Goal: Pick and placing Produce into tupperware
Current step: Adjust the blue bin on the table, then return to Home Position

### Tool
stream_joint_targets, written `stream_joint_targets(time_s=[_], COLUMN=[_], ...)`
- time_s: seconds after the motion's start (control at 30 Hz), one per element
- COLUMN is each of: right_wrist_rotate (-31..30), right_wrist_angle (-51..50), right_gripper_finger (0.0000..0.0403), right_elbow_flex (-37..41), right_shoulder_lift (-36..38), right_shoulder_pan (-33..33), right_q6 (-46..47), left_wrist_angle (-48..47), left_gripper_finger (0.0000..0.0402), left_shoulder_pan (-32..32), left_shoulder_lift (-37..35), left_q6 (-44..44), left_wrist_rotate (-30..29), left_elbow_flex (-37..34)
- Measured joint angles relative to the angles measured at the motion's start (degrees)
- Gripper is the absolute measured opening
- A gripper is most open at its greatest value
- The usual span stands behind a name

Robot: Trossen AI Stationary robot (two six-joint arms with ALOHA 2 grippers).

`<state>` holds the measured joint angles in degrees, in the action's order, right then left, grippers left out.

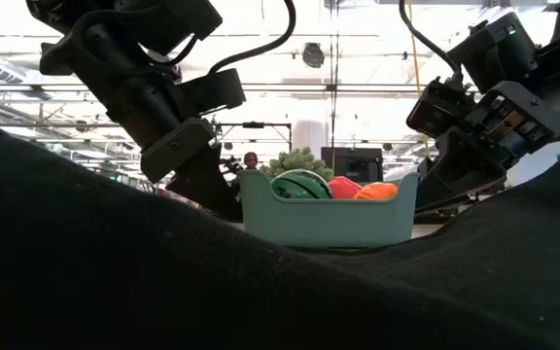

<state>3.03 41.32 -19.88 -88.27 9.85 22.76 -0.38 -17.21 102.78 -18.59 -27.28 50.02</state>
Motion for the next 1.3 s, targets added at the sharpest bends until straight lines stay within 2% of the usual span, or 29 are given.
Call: stream_joint_targets(time_s=[0.3,0.5,0.67,0.83,0.97,1.17,1.3], right_wrist_rotate=[0.0,0.0,0.0,-0.2,-0.2,-0.2,-0.2], right_wrist_angle=[-1.8,-3.5,-5.5,-10.9,-12.8,-17.6,-19.7], right_gripper_finger=[0.0082,0.0082,0.0082,0.0079,0.0056,0.0004,0.0005], right_elbow_flex=[0.0,0.0,0.0,0.0,0.0,0.0,0.0], right_shoulder_lift=[0.0,0.0,1.0,6.1,11.0,18.6,23.9], right_shoulder_pan=[-0.1,-0.1,-0.5,-1.9,-2.5,-4.8,-7.9], right_q6=[0.4,0.4,0.0,-1.8,-5.9,-11.1,-15.8], left_wrist_angle=[-3.7,-9.4,-14.1,-19.2,-22.3,-24.2,-23.9], left_gripper_finger=[0.0152,0.0152,0.0152,0.0147,0.0111,0.0013,0.0009], left_shoulder_pan=[0.0,-0.5,-2.0,-3.2,-2.7,0.9,4.4], left_shoulder_lift=[0.0,-0.3,-2.6,-7.7,-13.0,-21.7,-27.5], left_q6=[-1.1,-1.7,-2.0,-0.2,5.1,15.4,23.4], left_wrist_rotate=[0.0,-1.6,-5.9,-10.5,-11.3,-9.1,-6.2], left_elbow_flex=[0.0,0.0,0.0,0.0,0.0,0.0,0.0])
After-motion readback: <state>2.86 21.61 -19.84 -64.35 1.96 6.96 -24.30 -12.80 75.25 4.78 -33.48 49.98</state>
